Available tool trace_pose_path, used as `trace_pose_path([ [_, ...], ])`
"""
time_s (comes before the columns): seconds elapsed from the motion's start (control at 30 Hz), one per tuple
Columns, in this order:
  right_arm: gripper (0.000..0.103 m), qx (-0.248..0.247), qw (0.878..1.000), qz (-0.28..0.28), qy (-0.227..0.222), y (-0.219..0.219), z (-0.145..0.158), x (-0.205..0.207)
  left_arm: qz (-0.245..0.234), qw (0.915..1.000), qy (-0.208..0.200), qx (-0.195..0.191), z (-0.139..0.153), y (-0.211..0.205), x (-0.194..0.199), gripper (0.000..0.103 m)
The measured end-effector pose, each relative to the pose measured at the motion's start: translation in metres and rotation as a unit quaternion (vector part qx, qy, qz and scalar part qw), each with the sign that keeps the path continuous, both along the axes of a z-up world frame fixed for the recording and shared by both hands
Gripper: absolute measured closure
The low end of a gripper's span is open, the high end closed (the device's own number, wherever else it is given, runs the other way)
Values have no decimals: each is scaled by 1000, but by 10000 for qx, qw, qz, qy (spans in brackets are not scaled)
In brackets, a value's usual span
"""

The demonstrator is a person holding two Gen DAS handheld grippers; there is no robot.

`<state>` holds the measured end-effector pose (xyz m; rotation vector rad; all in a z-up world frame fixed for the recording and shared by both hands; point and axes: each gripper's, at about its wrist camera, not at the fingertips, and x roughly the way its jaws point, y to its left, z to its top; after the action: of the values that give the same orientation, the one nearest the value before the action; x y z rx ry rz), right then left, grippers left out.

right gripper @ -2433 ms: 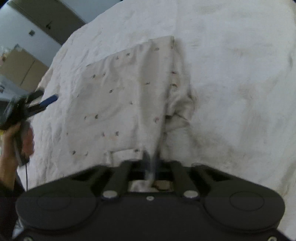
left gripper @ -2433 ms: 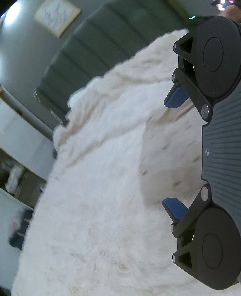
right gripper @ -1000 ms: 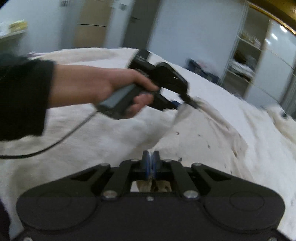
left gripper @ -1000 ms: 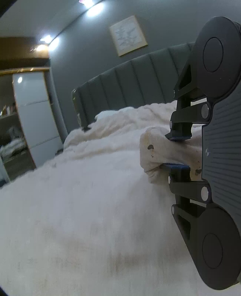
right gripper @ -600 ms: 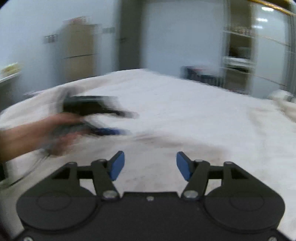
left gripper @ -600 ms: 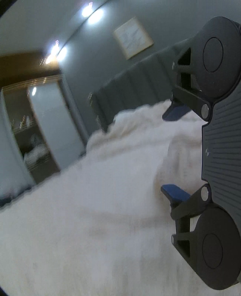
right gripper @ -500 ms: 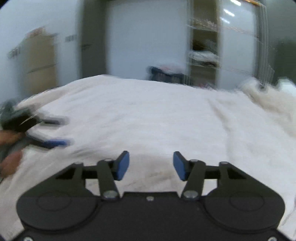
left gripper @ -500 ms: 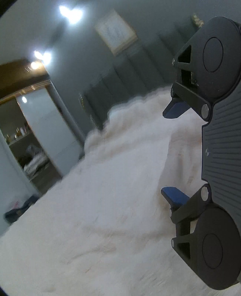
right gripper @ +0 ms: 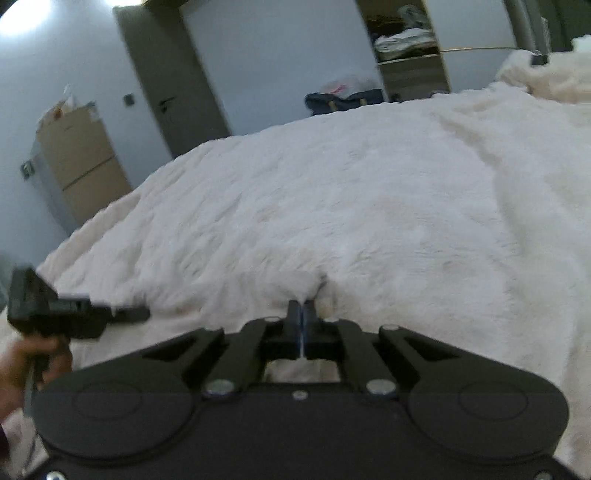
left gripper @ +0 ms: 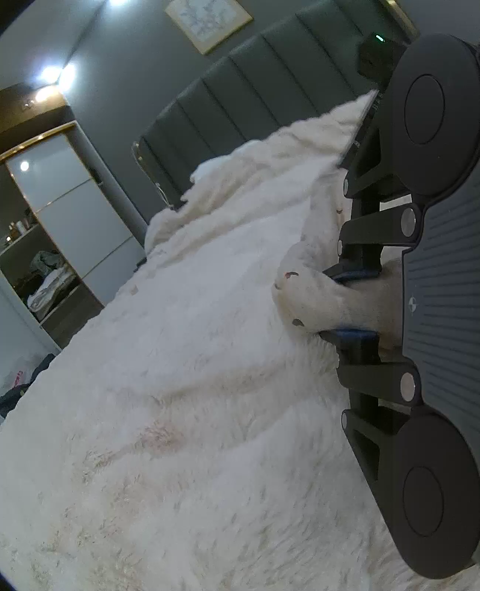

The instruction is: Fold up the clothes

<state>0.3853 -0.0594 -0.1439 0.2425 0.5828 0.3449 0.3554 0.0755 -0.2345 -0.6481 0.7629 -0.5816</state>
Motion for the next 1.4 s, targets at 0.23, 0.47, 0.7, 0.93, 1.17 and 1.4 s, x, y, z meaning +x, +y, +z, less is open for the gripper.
trace_pose_path([
  [0.23,103,-303,9975,-553,317,-18,-10,10,40,9998,162,-82,-7,17,2,75],
  [0.47,95,269,9886,1476,152,51,9,-40,-13,9998,70,212,-10,7,-2,63],
  [0.7,101,-3413,9354,-226,893,21,-42,-67,-37,9995,64,304,-15,5,-5,62],
  [0.93,42,-2414,9679,-68,-695,49,40,-92,-176,9993,-141,305,3,-3,-6,21],
  [1.17,100,-2590,9617,494,-742,170,5,12,380,9982,-460,47,-1,12,14,18],
  [1.4,97,-4429,8945,-596,-130,97,-50,57,416,9984,-254,301,-28,15,23,32],
])
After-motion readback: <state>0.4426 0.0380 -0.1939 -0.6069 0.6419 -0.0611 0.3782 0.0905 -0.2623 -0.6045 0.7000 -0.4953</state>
